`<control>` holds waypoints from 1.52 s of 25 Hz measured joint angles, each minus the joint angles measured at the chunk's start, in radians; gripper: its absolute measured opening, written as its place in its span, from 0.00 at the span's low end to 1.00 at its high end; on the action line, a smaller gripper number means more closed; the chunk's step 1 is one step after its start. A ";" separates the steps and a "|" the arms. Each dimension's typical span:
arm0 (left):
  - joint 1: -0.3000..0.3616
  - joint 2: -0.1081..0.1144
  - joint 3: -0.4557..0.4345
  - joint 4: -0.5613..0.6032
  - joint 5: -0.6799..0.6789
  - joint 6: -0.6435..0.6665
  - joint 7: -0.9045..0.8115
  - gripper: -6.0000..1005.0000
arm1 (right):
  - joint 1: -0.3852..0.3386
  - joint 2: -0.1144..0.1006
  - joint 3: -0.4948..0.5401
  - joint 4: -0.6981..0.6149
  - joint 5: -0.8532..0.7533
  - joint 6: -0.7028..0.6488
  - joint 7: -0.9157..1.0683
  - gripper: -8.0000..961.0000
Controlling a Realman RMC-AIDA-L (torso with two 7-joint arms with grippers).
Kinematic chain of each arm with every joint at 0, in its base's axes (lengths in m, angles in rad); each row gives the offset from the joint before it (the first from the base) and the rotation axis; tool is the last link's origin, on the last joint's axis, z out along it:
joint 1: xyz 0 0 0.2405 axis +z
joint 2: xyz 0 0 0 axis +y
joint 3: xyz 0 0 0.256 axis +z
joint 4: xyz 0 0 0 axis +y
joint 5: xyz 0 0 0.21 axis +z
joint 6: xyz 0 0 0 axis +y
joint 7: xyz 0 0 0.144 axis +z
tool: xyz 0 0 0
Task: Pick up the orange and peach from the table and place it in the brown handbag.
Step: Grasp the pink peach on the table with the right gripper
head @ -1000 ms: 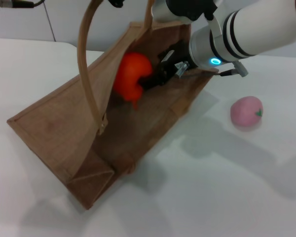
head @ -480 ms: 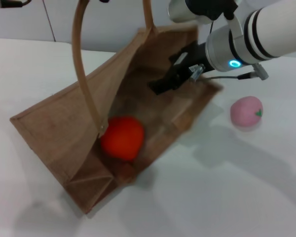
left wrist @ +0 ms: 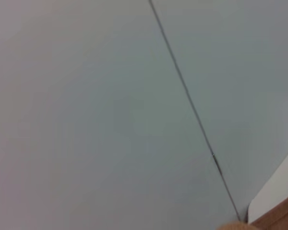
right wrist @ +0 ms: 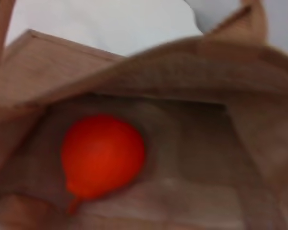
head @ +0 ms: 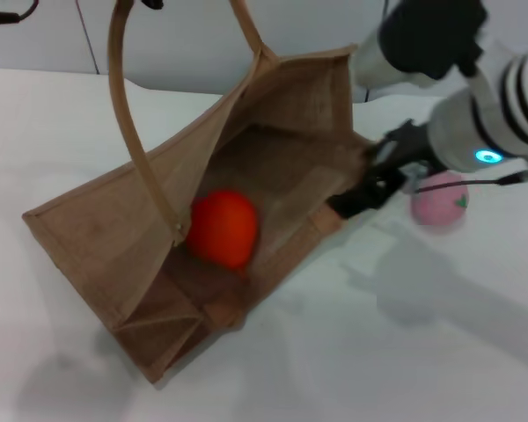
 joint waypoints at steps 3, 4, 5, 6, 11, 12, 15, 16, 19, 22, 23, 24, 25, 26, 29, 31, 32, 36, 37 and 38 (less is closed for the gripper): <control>0.016 0.000 -0.003 -0.010 0.000 0.017 0.000 0.12 | -0.042 0.000 0.001 -0.084 -0.127 0.033 0.052 0.91; 0.020 0.000 -0.003 -0.010 0.000 0.020 0.000 0.12 | -0.055 0.000 0.007 -0.103 -0.198 0.033 0.076 0.91; 0.024 0.000 -0.003 -0.011 0.001 0.022 -0.001 0.12 | -0.055 0.000 0.007 -0.103 -0.198 0.033 0.076 0.91; 0.025 0.000 -0.003 -0.011 0.001 0.023 -0.004 0.12 | -0.057 0.000 0.009 -0.103 -0.229 0.029 0.088 0.91; 0.036 -0.001 -0.003 -0.004 0.002 0.024 -0.021 0.13 | -0.061 0.001 0.012 -0.046 -0.327 -0.014 0.115 0.91; 0.038 -0.001 -0.003 -0.004 0.003 0.024 -0.022 0.13 | -0.059 0.001 0.012 -0.022 -0.330 -0.027 0.115 0.91; 0.039 0.000 -0.003 -0.003 0.003 0.024 -0.023 0.13 | -0.046 0.000 0.013 0.036 -0.330 -0.043 0.116 0.91; 0.039 0.000 -0.003 -0.002 0.003 0.024 -0.023 0.13 | -0.043 0.000 0.016 0.046 -0.328 -0.043 0.117 0.91; 0.039 0.000 -0.003 -0.001 0.003 0.024 -0.023 0.13 | -0.041 0.001 0.016 0.052 -0.328 -0.053 0.117 0.91; 0.039 0.001 -0.003 -0.001 0.002 0.024 -0.023 0.13 | -0.033 0.001 0.018 0.075 -0.324 -0.067 0.115 0.91; 0.040 0.001 -0.003 -0.001 0.002 0.024 -0.023 0.13 | -0.029 0.000 0.020 0.089 -0.319 -0.071 0.114 0.92; 0.039 0.001 -0.003 0.000 0.002 0.024 -0.023 0.13 | -0.024 0.000 0.021 0.106 -0.312 -0.076 0.112 0.92; 0.040 0.001 -0.003 0.001 0.002 0.023 -0.023 0.13 | -0.019 0.000 0.022 0.123 -0.301 -0.085 0.109 0.91; 0.040 0.001 -0.003 0.001 0.002 0.023 -0.023 0.13 | -0.013 -0.001 0.023 0.144 -0.288 -0.094 0.104 0.91; 0.040 0.002 -0.003 0.002 0.002 0.022 -0.023 0.13 | 0.013 -0.003 0.039 0.215 -0.246 -0.123 0.080 0.91; 0.039 0.002 -0.003 0.002 0.002 0.021 -0.023 0.13 | 0.028 -0.002 0.068 0.254 -0.229 -0.132 0.056 0.91; 0.039 0.003 -0.003 0.002 0.002 0.020 -0.023 0.13 | 0.034 -0.002 0.085 0.267 -0.226 -0.133 0.045 0.91; 0.036 0.003 -0.003 0.003 0.002 0.018 -0.022 0.13 | 0.044 -0.004 0.128 0.305 -0.222 -0.143 0.020 0.91; 0.036 0.003 -0.003 0.003 0.002 0.017 -0.022 0.13 | 0.047 -0.004 0.138 0.317 -0.222 -0.147 0.014 0.91; 0.035 0.003 -0.003 0.003 0.002 0.016 -0.022 0.13 | 0.050 -0.004 0.146 0.330 -0.222 -0.151 0.010 0.91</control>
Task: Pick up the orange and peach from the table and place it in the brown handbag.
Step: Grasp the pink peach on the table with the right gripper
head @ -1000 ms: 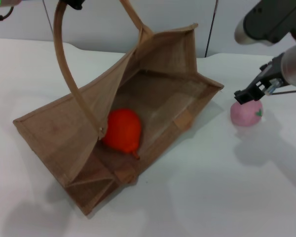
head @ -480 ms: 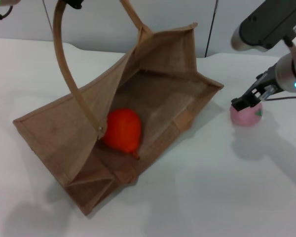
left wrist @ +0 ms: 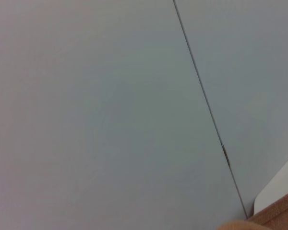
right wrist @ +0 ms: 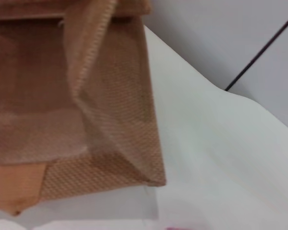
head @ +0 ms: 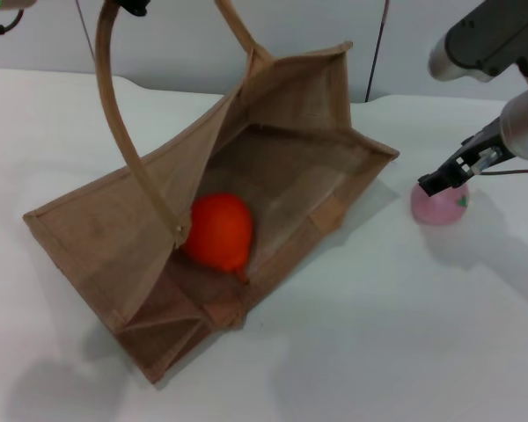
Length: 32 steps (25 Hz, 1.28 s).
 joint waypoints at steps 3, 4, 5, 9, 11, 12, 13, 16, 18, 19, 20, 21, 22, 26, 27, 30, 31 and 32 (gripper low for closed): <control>-0.002 0.000 0.000 0.000 0.000 -0.002 0.001 0.13 | 0.012 0.000 0.013 0.037 0.000 -0.010 -0.008 0.91; -0.002 0.000 0.000 0.000 0.000 -0.003 0.001 0.13 | 0.016 0.000 0.016 0.048 0.000 -0.012 -0.010 0.91; -0.002 0.000 0.000 0.000 0.000 -0.003 0.001 0.13 | 0.020 0.000 0.018 0.060 0.001 -0.015 -0.011 0.90; -0.006 -0.001 0.001 -0.005 0.010 -0.003 0.000 0.13 | 0.036 -0.001 0.020 0.101 0.001 -0.029 -0.012 0.90; -0.007 -0.001 0.003 -0.010 0.011 -0.003 -0.001 0.13 | 0.038 0.000 0.020 0.109 0.001 -0.033 -0.012 0.90; -0.008 -0.001 0.004 -0.011 0.011 -0.003 -0.001 0.13 | 0.038 0.000 0.020 0.114 0.001 -0.036 -0.012 0.90; -0.008 -0.001 0.005 -0.012 0.011 -0.002 -0.001 0.13 | 0.039 0.000 0.021 0.118 0.001 -0.037 -0.012 0.90; -0.009 -0.001 0.007 -0.013 0.012 -0.001 -0.001 0.13 | 0.043 0.001 0.021 0.133 0.002 -0.041 -0.012 0.90; -0.010 -0.002 0.008 -0.015 0.012 -0.001 -0.001 0.13 | 0.047 0.002 0.018 0.149 0.007 -0.046 -0.013 0.90; -0.012 -0.002 0.009 -0.018 0.012 -0.001 -0.001 0.13 | 0.049 0.002 0.015 0.159 0.013 -0.052 -0.013 0.90; -0.014 -0.002 0.009 -0.024 0.012 -0.001 -0.001 0.13 | 0.051 0.002 0.013 0.169 0.019 -0.056 -0.013 0.90; -0.017 -0.002 0.010 -0.029 0.012 -0.001 -0.001 0.13 | 0.052 0.002 0.012 0.175 0.021 -0.059 -0.014 0.90; -0.021 -0.002 0.011 -0.035 0.012 -0.002 -0.001 0.13 | 0.055 0.002 0.011 0.185 0.025 -0.062 -0.016 0.90; -0.027 -0.002 0.011 -0.042 0.012 -0.003 0.000 0.14 | 0.066 0.005 0.010 0.213 0.026 -0.072 -0.023 0.89; -0.028 -0.002 0.011 -0.042 0.012 -0.003 0.000 0.14 | 0.069 0.005 0.010 0.221 0.026 -0.075 -0.023 0.89; -0.030 -0.002 0.011 -0.043 0.012 -0.003 -0.001 0.14 | 0.082 0.005 0.010 0.247 0.026 -0.082 -0.023 0.89; -0.030 -0.002 0.011 -0.043 0.012 -0.003 -0.001 0.14 | 0.086 0.005 0.009 0.255 0.026 -0.082 -0.024 0.89; -0.030 -0.002 0.011 -0.044 0.012 -0.003 -0.001 0.14 | 0.091 0.005 0.010 0.263 0.026 -0.083 -0.024 0.89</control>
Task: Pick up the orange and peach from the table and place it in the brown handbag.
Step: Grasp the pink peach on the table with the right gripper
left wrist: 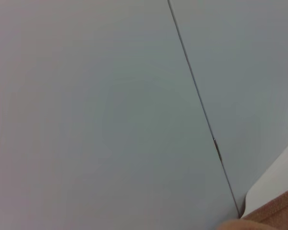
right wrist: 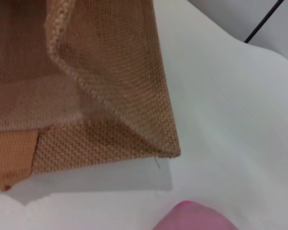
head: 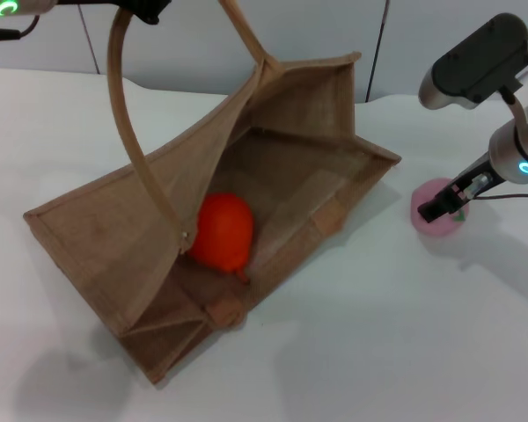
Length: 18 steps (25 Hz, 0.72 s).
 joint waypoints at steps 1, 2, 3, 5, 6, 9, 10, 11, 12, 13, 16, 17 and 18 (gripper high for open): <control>0.000 0.000 0.000 -0.003 0.000 0.000 0.000 0.14 | 0.002 0.000 0.002 0.004 0.000 0.000 0.000 0.89; -0.001 0.000 0.000 -0.005 0.000 0.000 0.000 0.14 | 0.004 0.000 0.004 0.007 0.000 0.000 0.000 0.89; -0.001 0.000 0.000 -0.007 0.000 0.000 0.000 0.14 | 0.005 0.000 0.006 0.008 0.000 0.002 0.000 0.89; -0.001 0.000 -0.001 -0.010 0.000 0.000 0.000 0.14 | 0.006 0.000 0.008 0.008 0.000 0.005 0.000 0.89; -0.001 0.000 -0.002 -0.010 0.000 0.000 0.000 0.14 | 0.007 0.000 0.009 0.009 0.002 0.006 0.001 0.89; -0.001 0.000 -0.003 -0.010 0.000 0.000 -0.001 0.14 | 0.008 -0.001 0.009 0.013 0.020 0.008 0.003 0.88; -0.001 0.001 -0.003 -0.010 0.000 0.000 -0.001 0.14 | 0.009 -0.002 0.010 0.016 0.029 0.009 0.003 0.87; -0.001 0.001 -0.003 -0.010 0.000 0.000 -0.001 0.14 | 0.010 -0.003 0.010 0.017 0.033 0.010 0.003 0.86; -0.001 0.001 -0.003 -0.010 0.000 0.000 0.000 0.14 | 0.011 -0.004 0.011 0.018 0.035 0.012 0.004 0.85; -0.001 0.001 -0.003 -0.010 0.000 0.000 0.000 0.14 | 0.011 -0.004 0.011 0.018 0.037 0.015 0.004 0.84; 0.000 0.001 -0.004 -0.010 0.000 0.000 0.000 0.14 | 0.013 -0.005 0.010 0.018 0.037 0.020 0.004 0.78; 0.000 0.002 -0.004 -0.010 0.000 0.000 0.000 0.14 | 0.014 -0.005 0.009 0.018 0.037 0.020 0.003 0.76; 0.001 0.002 -0.004 -0.010 0.000 0.000 0.000 0.14 | 0.014 -0.005 0.007 0.017 0.037 0.020 0.002 0.74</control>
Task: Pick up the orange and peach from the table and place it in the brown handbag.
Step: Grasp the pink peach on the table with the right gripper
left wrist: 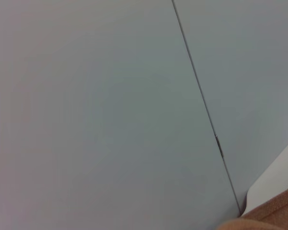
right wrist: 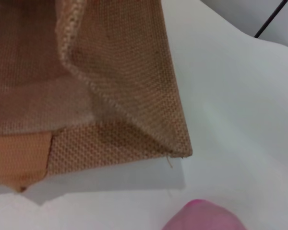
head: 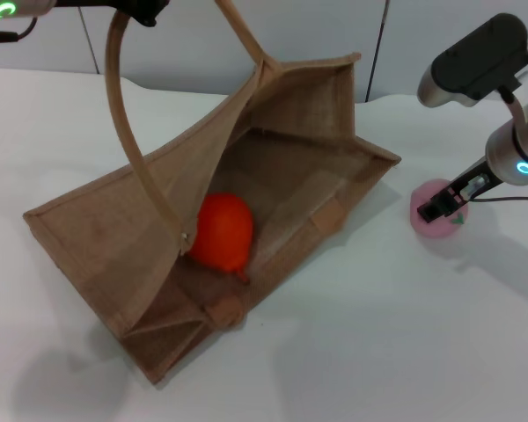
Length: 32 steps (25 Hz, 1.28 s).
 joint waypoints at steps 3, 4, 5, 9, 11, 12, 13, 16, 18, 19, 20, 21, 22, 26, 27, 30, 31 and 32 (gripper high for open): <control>0.001 0.000 -0.002 0.000 0.009 0.000 0.000 0.14 | 0.000 0.001 -0.002 -0.005 -0.003 0.000 -0.001 0.70; 0.001 0.000 -0.002 0.000 0.016 0.000 0.000 0.14 | 0.000 0.001 0.000 -0.006 -0.003 0.001 -0.001 0.69; 0.001 0.000 -0.002 0.000 0.016 0.000 0.000 0.14 | 0.000 0.001 0.001 -0.007 -0.002 0.002 -0.001 0.68; 0.004 -0.001 0.001 0.000 0.025 0.000 -0.001 0.14 | 0.002 -0.001 0.002 -0.020 -0.001 0.012 0.000 0.65; 0.004 -0.001 0.000 0.000 0.025 0.000 -0.001 0.14 | 0.002 -0.001 0.002 -0.022 -0.001 0.013 0.001 0.63; 0.004 -0.001 0.000 0.000 0.025 0.000 -0.001 0.14 | 0.002 -0.001 0.002 -0.024 -0.002 0.014 0.001 0.63; 0.005 -0.001 -0.001 0.000 0.025 0.000 -0.001 0.14 | 0.002 -0.001 0.003 -0.026 -0.003 0.016 0.001 0.62; 0.006 -0.002 -0.002 0.000 0.026 0.000 -0.001 0.14 | 0.001 -0.001 0.004 -0.044 -0.007 0.030 0.002 0.59; 0.006 -0.002 -0.002 0.000 0.026 0.000 -0.001 0.14 | -0.006 -0.002 0.004 -0.064 -0.008 0.038 0.002 0.57; 0.007 -0.002 -0.002 0.000 0.026 0.000 -0.001 0.14 | -0.009 -0.002 0.004 -0.070 -0.008 0.039 0.002 0.56; 0.007 -0.002 -0.003 -0.001 0.026 0.000 -0.001 0.14 | -0.011 -0.002 0.004 -0.072 -0.008 0.039 0.002 0.55; 0.008 -0.002 -0.003 -0.001 0.026 0.000 -0.001 0.14 | -0.012 -0.002 0.004 -0.074 -0.008 0.039 0.002 0.55; 0.008 -0.002 -0.003 -0.001 0.026 0.000 -0.001 0.14 | -0.012 -0.002 0.004 -0.074 -0.008 0.039 0.002 0.54; 0.007 -0.001 -0.003 -0.014 0.026 0.001 -0.001 0.14 | -0.013 -0.001 0.004 -0.081 -0.010 0.060 0.000 0.50; 0.007 -0.001 -0.003 -0.018 0.026 0.003 -0.001 0.14 | -0.013 -0.002 0.004 -0.092 -0.011 0.069 0.000 0.49; 0.005 -0.001 -0.004 -0.026 0.026 0.007 0.000 0.15 | -0.028 -0.003 0.004 -0.160 -0.012 0.107 0.000 0.46; 0.003 -0.001 -0.005 -0.026 0.026 0.008 0.000 0.15 | -0.038 -0.003 0.005 -0.197 -0.012 0.127 0.001 0.46; 0.002 0.000 -0.006 -0.027 0.027 0.009 0.001 0.15 | -0.049 -0.004 0.008 -0.230 -0.013 0.144 0.002 0.45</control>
